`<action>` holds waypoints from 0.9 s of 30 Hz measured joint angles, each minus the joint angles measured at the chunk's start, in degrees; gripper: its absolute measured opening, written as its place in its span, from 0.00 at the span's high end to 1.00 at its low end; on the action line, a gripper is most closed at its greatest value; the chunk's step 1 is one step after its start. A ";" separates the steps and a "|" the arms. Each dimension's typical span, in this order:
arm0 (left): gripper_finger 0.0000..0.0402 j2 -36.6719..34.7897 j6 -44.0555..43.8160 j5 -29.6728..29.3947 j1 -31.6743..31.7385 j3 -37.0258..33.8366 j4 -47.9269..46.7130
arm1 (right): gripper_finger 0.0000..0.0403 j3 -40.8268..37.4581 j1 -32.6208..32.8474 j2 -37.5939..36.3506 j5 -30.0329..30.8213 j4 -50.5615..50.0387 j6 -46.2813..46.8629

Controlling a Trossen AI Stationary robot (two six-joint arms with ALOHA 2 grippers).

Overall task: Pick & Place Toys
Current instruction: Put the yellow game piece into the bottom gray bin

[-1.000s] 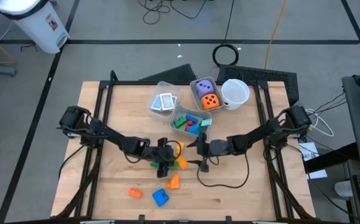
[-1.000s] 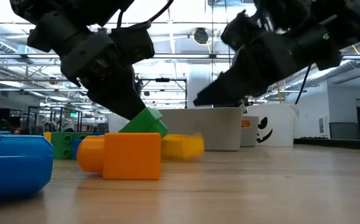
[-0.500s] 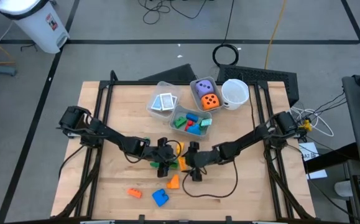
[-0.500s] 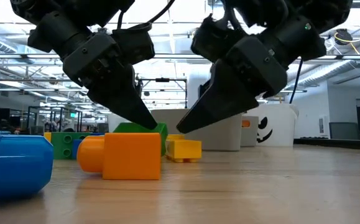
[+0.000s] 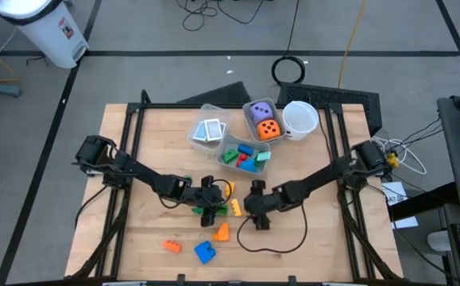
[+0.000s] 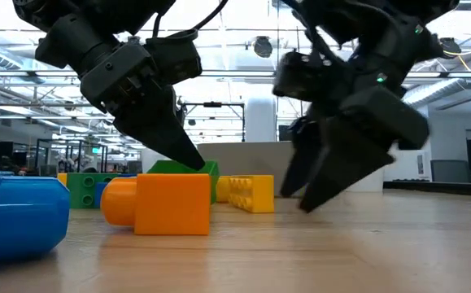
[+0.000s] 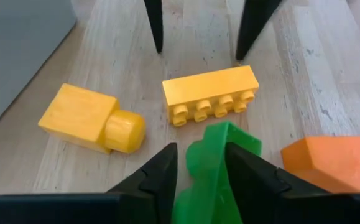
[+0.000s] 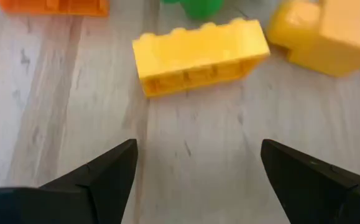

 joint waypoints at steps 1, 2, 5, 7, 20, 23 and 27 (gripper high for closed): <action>0.66 -0.02 0.00 0.00 0.00 0.00 0.00 | 0.21 -0.09 0.00 -0.65 -0.02 -0.60 0.46; 0.66 -0.02 0.00 0.00 0.00 0.00 0.03 | 0.21 -0.09 0.02 -1.24 0.00 -0.51 1.57; 0.67 -0.02 0.00 0.00 0.00 0.00 0.07 | 0.21 -0.05 0.02 -2.18 0.09 1.53 5.99; 0.67 -0.02 0.00 0.00 0.00 0.02 0.16 | 0.21 -0.05 0.27 -2.14 0.08 4.13 8.45; 0.67 -0.02 0.02 -0.04 0.00 0.00 1.51 | 0.21 -0.06 -0.50 4.50 3.47 15.34 12.13; 0.67 -0.04 0.02 -0.04 0.00 0.01 1.50 | 0.21 -0.04 -1.27 4.58 4.77 14.04 12.07; 0.67 -0.04 0.02 -0.04 0.00 0.02 1.48 | 0.24 -0.04 -1.98 4.58 4.68 12.28 12.05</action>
